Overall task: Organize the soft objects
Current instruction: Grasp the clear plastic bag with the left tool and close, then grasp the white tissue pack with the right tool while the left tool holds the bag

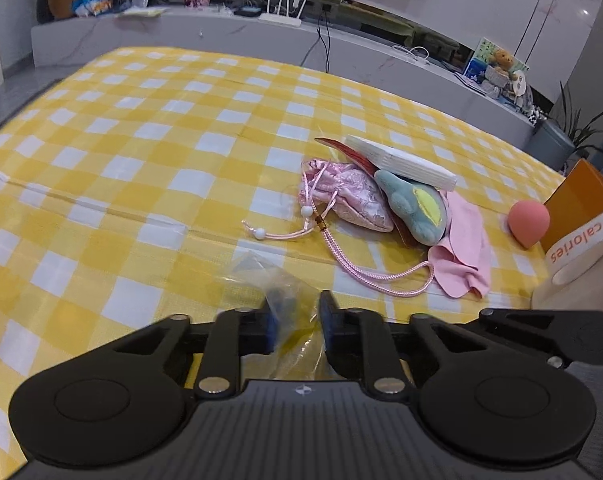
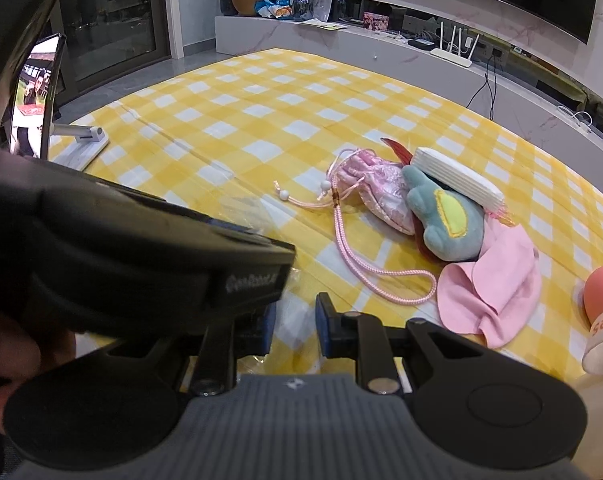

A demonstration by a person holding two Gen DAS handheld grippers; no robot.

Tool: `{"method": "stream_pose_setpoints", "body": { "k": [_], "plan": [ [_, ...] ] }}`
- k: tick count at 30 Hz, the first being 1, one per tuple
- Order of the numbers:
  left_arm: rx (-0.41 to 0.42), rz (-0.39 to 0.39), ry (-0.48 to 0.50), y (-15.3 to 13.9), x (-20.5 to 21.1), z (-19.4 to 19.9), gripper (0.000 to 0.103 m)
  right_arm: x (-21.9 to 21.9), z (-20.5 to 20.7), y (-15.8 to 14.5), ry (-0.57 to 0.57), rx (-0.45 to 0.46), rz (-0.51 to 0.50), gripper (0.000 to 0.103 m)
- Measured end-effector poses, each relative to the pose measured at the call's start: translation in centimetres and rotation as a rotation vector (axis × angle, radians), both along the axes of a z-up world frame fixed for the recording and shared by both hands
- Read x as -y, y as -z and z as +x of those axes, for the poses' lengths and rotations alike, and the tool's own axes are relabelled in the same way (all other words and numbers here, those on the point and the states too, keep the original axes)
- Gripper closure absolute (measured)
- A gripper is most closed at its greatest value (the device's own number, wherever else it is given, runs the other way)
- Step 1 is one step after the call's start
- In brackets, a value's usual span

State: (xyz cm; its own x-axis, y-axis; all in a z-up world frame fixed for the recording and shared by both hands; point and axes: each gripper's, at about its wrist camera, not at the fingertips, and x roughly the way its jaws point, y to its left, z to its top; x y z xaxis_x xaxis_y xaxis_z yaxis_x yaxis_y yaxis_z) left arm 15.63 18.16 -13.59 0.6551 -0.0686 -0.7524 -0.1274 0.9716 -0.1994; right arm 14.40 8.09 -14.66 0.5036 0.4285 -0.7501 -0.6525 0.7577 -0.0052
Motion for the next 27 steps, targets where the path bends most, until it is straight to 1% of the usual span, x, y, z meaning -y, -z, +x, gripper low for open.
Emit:
{"method": "stream_pose_setpoints", "body": {
  "k": [1,4,7,9,13,17,19,21,23,27],
  "plan": [
    [0.003,0.012,0.001,0.0,0.3,-0.1,0.095,0.0,0.1,0.0,-0.003,-0.007,0.001,0.084],
    [0.014,0.018,0.0,-0.5,0.2,-0.3,0.096,0.3,0.5,-0.3,0.004,-0.038,0.008,0.083],
    [0.045,0.029,-0.002,-1.5,-0.1,-0.6,0.097,1.1,0.8,-1.0,0.032,-0.054,0.031,0.083],
    [0.062,0.029,-0.011,-2.1,-0.4,-0.6,0.097,1.6,0.8,-1.7,0.049,-0.039,0.048,0.083],
    [0.094,0.026,-0.024,-3.2,-1.0,-0.1,0.097,2.7,1.2,-3.7,0.098,0.042,0.063,0.081],
    [0.108,0.008,-0.023,-3.6,-1.3,0.9,0.097,3.4,2.7,-5.1,0.175,0.123,0.067,0.055],
    [0.111,-0.005,-0.021,-3.7,-1.4,1.4,0.097,3.8,4.0,-5.2,0.216,0.135,0.066,0.048],
    [0.118,-0.002,-0.015,-3.7,-1.2,1.8,0.097,4.2,5.3,-5.1,0.262,0.132,0.073,0.043],
    [0.12,-0.003,-0.011,-3.7,-1.2,2.2,0.097,4.2,7.0,-4.9,0.31,0.111,0.092,0.027],
    [0.117,-0.001,-0.003,-3.4,-1.0,3.0,0.097,3.4,9.5,-4.3,0.36,0.057,0.12,0.018]
  ]
}}
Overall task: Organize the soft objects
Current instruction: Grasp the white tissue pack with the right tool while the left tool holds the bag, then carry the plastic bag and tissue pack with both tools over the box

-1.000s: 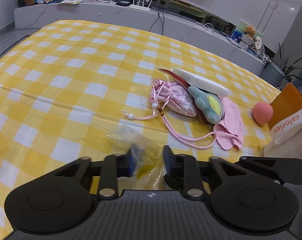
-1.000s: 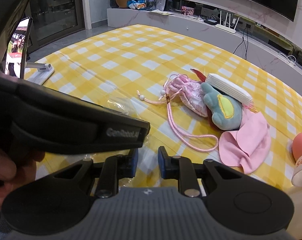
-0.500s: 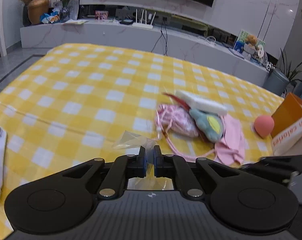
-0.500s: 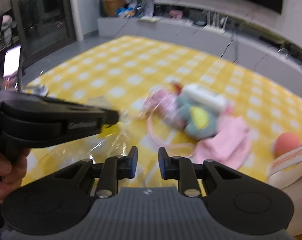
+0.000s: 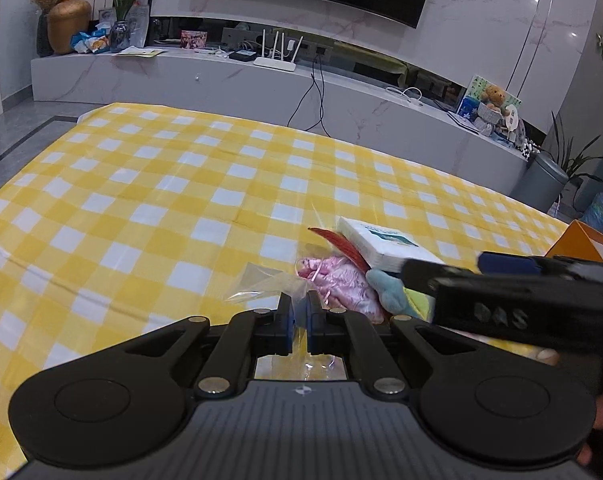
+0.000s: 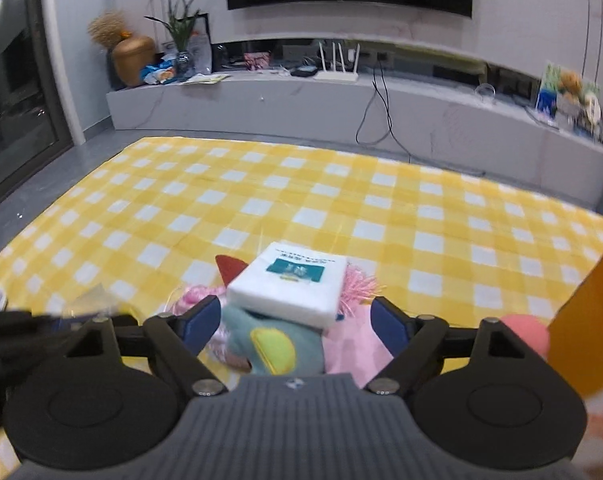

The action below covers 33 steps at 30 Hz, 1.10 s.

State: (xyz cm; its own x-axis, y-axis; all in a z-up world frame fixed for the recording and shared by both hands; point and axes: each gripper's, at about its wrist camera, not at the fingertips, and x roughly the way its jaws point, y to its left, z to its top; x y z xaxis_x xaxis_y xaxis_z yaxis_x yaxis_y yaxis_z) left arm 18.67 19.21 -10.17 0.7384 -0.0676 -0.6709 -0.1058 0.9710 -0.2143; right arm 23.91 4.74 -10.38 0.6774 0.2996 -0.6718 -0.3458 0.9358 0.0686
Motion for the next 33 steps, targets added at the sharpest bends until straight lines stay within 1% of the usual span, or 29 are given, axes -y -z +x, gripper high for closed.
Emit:
{"method": "stream_pose_setpoints", "body": {
  "k": [1,2,4,6,7,9,11,12,17,21,27,33],
  "plan": [
    [-0.003,0.002,0.0,0.1,0.0,0.2,0.097,-0.4,0.5,0.1,0.003,-0.007,0.009,0.011],
    [-0.006,0.003,-0.002,0.2,0.0,0.4,0.097,-0.7,0.9,0.2,0.006,-0.01,0.023,0.009],
    [-0.008,0.004,-0.004,0.4,-0.1,0.8,0.097,-1.2,1.6,0.7,0.024,-0.02,0.033,0.009],
    [-0.009,0.006,-0.005,0.5,-0.2,1.1,0.098,-1.3,2.5,1.2,0.059,-0.05,0.034,0.009],
    [-0.009,0.007,-0.005,0.5,-0.3,1.1,0.097,-1.1,3.0,1.5,0.079,-0.073,0.053,0.01],
    [-0.011,0.008,-0.003,0.6,-0.3,1.3,0.097,-0.8,3.9,2.2,0.101,-0.122,0.086,0.016],
    [-0.014,0.008,-0.003,0.7,-0.3,1.4,0.097,-0.8,4.4,2.8,0.105,-0.157,0.091,0.028],
    [-0.016,0.005,-0.004,0.7,-0.3,1.4,0.097,-0.8,4.5,3.0,0.099,-0.163,0.094,0.029],
    [-0.019,0.002,-0.004,0.9,-0.2,1.5,0.097,-1.0,3.6,2.8,0.062,-0.123,0.077,0.034],
    [-0.014,0.001,-0.007,0.7,-0.2,1.5,0.097,-0.8,2.8,1.9,0.038,-0.09,0.071,0.035],
    [0.008,0.0,-0.013,-0.4,-0.2,0.6,0.097,-0.1,-0.1,-0.6,-0.011,-0.013,0.065,0.035],
    [0.027,0.003,-0.022,-1.7,0.0,-1.4,0.098,1.2,-3.9,-2.5,-0.056,0.005,0.083,0.035]
  ]
}}
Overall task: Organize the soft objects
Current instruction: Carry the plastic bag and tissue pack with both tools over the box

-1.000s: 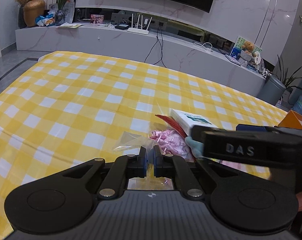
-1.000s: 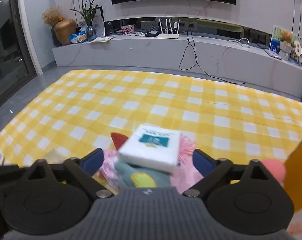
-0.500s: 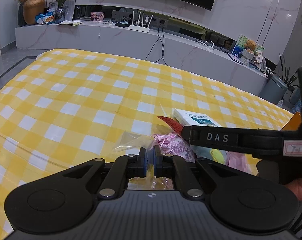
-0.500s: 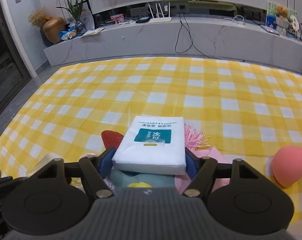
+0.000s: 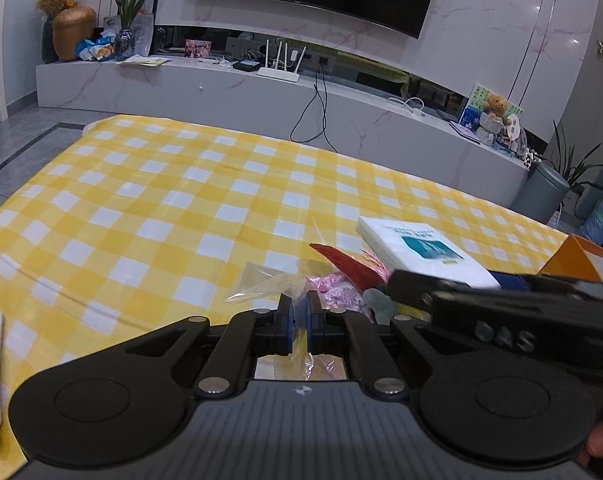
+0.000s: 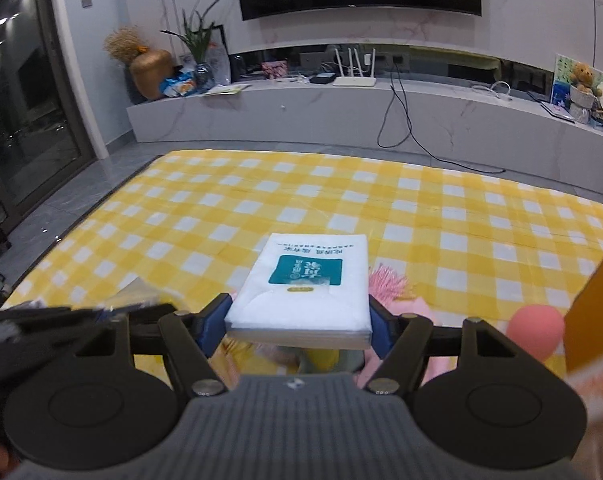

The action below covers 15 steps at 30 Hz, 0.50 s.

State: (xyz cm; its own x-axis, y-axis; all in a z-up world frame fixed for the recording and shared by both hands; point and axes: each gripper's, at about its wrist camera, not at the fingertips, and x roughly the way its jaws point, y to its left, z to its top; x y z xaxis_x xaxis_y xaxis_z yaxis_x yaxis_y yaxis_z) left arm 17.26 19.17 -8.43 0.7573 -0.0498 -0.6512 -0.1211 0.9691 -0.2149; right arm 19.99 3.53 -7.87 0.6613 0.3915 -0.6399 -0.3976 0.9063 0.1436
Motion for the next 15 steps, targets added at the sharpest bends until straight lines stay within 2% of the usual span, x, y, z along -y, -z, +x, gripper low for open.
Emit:
{"method": "stream_pose_setpoints", "body": {
  "k": [9,15],
  "plan": [
    [-0.012,0.013,0.027,-1.8,1.3,-4.4,0.097,2.8,-7.4,-1.9,-0.079,-0.003,-0.013,0.035],
    [-0.027,0.044,0.089,-2.8,3.5,-7.6,0.097,5.7,-11.7,-2.3,-0.12,-0.023,-0.021,0.035]
  ]
}}
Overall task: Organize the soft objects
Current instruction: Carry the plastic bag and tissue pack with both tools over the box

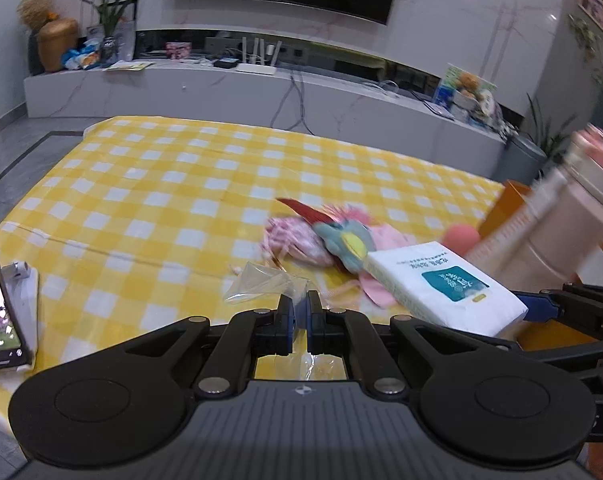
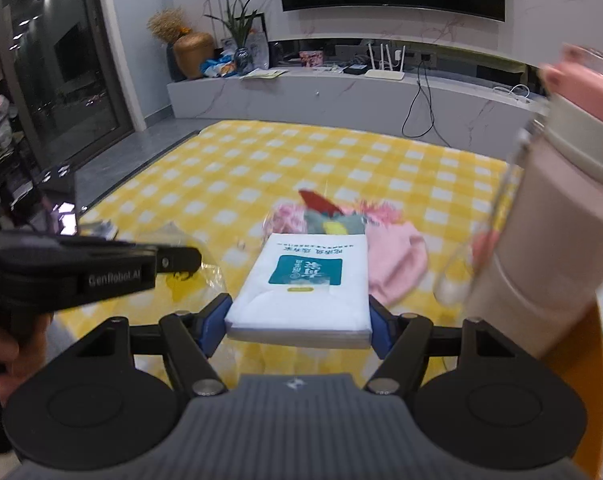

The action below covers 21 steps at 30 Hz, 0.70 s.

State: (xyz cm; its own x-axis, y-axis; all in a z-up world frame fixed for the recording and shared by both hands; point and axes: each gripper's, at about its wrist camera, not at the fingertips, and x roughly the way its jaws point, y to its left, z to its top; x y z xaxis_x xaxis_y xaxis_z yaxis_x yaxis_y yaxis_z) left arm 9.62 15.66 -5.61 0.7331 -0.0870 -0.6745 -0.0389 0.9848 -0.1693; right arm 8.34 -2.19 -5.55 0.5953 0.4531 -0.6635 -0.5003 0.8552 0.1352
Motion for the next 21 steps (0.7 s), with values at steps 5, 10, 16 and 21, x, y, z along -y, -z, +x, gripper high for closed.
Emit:
{"method": "stream_pose_setpoints", "body": {
  "k": [5,10,16,21],
  "plan": [
    [-0.004,0.004,0.039,-0.7,1.6,-2.1,0.097,3.3,-3.1,-0.4,-0.002,0.009,-0.013,0.035],
    [-0.005,0.008,0.105,-1.4,4.5,-3.5,0.097,7.1,-5.7,-0.9,0.034,0.014,-0.008,0.035],
    [-0.004,0.044,0.196,-2.0,8.6,-4.7,0.097,11.7,-8.0,-1.6,0.088,-0.015,0.039,0.035],
    [-0.006,0.027,0.282,-2.8,11.9,-4.9,0.097,15.5,-9.5,-2.4,0.142,-0.005,0.071,0.035]
  ]
}}
